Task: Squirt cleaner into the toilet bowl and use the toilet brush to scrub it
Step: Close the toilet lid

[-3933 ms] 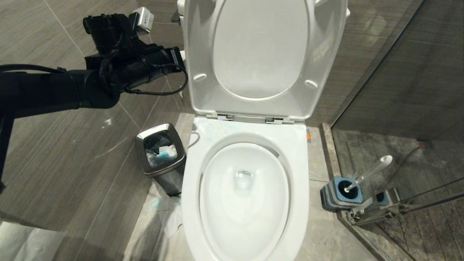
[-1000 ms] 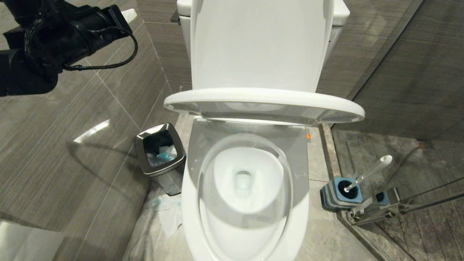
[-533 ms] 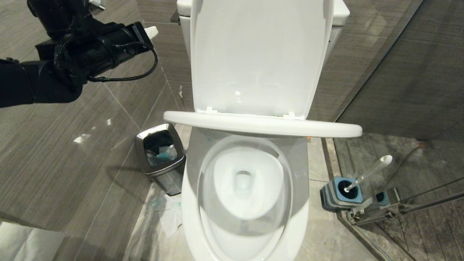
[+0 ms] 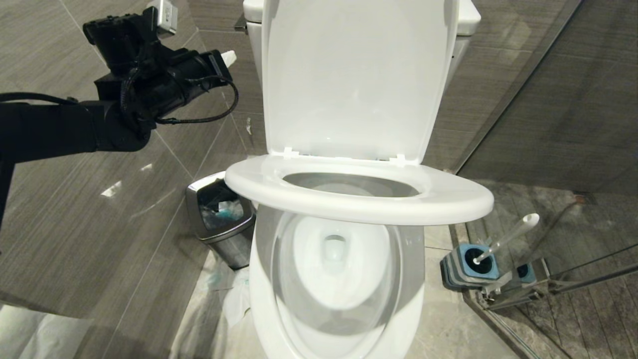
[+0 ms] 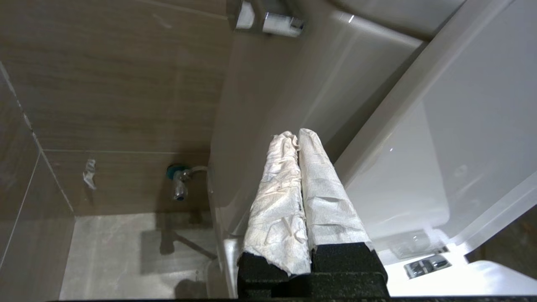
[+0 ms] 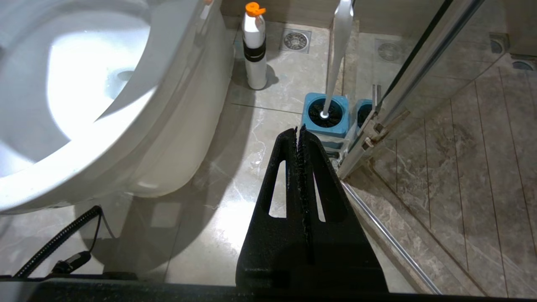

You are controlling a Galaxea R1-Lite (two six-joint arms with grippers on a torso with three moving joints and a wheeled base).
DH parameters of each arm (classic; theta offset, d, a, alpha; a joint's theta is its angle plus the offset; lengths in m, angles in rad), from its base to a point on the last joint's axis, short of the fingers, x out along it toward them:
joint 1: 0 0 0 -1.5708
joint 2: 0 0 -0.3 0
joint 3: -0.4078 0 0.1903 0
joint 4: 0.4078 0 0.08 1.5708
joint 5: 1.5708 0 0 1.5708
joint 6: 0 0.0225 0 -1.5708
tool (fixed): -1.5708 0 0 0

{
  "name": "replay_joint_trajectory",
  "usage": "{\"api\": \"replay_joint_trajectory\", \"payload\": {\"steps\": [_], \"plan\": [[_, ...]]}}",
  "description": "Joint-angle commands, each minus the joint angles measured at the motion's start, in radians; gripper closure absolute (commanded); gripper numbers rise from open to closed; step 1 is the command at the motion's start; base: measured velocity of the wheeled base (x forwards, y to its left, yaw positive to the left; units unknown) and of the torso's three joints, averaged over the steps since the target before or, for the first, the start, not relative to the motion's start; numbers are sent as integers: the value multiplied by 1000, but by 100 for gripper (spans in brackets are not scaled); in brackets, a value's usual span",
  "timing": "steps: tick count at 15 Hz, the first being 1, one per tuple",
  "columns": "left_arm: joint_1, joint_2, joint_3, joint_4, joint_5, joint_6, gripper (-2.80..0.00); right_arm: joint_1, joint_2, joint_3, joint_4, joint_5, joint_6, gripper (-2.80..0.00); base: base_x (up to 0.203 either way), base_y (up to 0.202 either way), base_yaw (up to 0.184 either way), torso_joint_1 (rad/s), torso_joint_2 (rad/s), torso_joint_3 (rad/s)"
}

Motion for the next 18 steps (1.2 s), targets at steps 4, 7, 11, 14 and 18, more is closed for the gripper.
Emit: {"api": "replay_joint_trajectory", "payload": {"steps": [4,7,11,14,18], "plan": [[-17,84,-58,-3,-4,15,0,0,1,0,0,1,0,0,0,0,0,0,0,0],[-17,97,-60,-6,-8,16,0,0,1,1,0,1,0,0,0,0,0,0,0,0],[-23,104,-61,-5,-8,17,0,0,1,2,0,2,0,0,0,0,0,0,0,0],[-36,107,-61,-5,-10,18,0,0,1,1,0,0,0,0,0,0,0,0,0,0],[-63,110,-61,-5,-10,26,0,0,1,0,0,0,0,0,0,0,0,0,0,0]]}}
